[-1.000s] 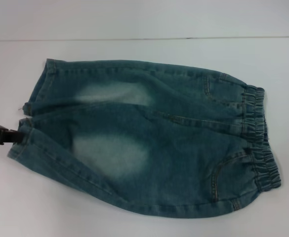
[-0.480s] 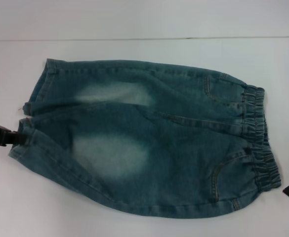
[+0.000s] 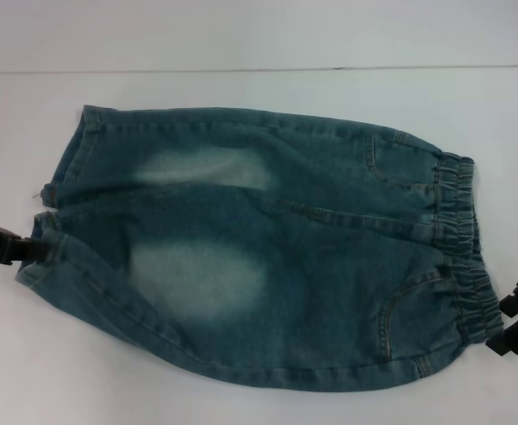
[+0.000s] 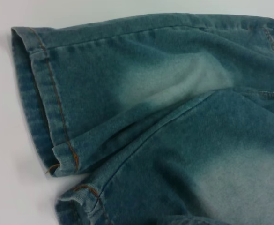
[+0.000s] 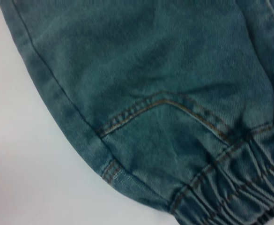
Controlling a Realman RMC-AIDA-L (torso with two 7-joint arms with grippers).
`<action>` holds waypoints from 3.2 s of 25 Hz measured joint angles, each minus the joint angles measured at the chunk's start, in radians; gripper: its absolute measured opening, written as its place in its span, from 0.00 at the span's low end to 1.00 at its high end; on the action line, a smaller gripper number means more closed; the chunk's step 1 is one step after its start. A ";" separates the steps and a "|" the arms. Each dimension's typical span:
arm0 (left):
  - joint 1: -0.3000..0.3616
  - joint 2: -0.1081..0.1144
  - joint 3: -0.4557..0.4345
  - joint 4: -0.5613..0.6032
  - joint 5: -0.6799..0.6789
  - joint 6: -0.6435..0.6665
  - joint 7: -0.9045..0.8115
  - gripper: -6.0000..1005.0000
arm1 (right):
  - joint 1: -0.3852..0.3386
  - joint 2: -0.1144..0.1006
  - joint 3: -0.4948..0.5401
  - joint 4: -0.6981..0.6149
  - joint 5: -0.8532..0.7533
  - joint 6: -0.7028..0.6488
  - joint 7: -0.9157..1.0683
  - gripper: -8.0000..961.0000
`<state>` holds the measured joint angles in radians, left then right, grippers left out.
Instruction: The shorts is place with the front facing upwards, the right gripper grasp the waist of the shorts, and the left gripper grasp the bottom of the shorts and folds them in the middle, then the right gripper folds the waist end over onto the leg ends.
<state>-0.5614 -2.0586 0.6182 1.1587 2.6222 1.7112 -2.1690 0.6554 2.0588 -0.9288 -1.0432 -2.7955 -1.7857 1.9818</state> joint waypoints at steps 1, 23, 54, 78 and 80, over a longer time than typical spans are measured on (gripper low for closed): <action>0.000 0.000 0.000 -0.001 0.000 0.000 0.000 0.01 | 0.001 0.002 0.000 0.000 0.000 0.000 -0.001 0.70; 0.018 0.004 -0.008 -0.008 -0.002 -0.002 0.009 0.01 | -0.009 0.006 0.064 0.021 0.008 0.003 -0.068 0.07; -0.153 0.080 -0.106 -0.237 -0.029 -0.245 -0.054 0.01 | -0.154 -0.109 0.588 0.440 0.292 0.025 -0.328 0.04; -0.210 -0.038 0.091 -0.288 -0.034 -0.849 -0.062 0.01 | -0.165 -0.084 0.719 0.541 0.488 0.243 -0.237 0.04; -0.217 -0.040 0.091 -0.304 -0.034 -0.884 -0.060 0.01 | -0.169 -0.080 0.719 0.541 0.512 0.253 -0.245 0.04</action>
<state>-0.7785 -2.0984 0.7096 0.8547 2.5879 0.8277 -2.2293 0.4864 1.9791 -0.2100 -0.5022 -2.2837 -1.5325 1.7367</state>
